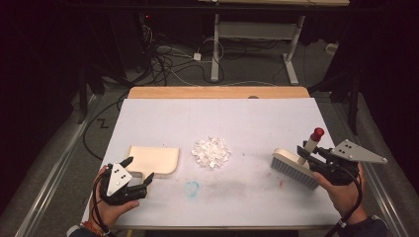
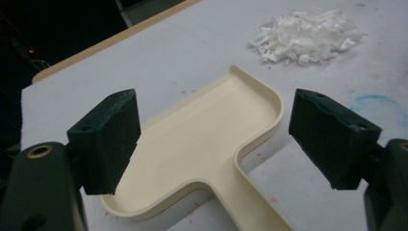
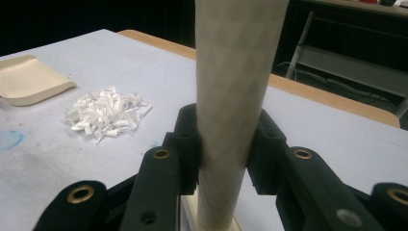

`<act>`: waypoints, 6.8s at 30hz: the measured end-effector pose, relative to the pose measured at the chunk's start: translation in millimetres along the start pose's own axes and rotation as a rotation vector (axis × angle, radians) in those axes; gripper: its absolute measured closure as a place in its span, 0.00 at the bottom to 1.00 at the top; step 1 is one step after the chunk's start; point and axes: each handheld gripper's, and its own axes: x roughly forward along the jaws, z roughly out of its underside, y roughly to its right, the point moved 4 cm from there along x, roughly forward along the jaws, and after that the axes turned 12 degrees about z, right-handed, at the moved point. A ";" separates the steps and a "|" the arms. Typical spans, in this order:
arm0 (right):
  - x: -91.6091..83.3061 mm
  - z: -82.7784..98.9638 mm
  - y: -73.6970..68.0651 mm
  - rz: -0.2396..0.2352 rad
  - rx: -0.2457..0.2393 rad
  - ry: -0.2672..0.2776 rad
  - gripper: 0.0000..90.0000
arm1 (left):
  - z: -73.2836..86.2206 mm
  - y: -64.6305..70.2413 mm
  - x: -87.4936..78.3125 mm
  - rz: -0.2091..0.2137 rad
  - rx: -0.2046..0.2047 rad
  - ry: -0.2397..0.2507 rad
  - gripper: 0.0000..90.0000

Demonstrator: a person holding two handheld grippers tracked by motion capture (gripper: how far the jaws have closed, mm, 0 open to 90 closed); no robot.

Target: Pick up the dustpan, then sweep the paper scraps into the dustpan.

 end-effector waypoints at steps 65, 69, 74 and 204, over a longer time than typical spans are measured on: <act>4.3 -0.3 10.7 0.067 0.034 -0.007 0.79 | 30.4 3.7 33.8 -0.037 -0.408 -0.318 0.34; 4.7 -0.3 10.4 0.067 0.034 -0.005 0.79 | 29.2 6.1 33.5 -0.037 -0.380 -0.326 0.29; 7.4 0.3 10.0 0.069 0.034 -0.008 0.79 | 27.9 8.0 33.2 -0.041 -0.362 -0.328 0.28; 185.5 -70.3 -94.7 0.095 0.014 0.006 0.79 | -39.7 -19.7 39.6 0.396 0.018 -0.726 0.70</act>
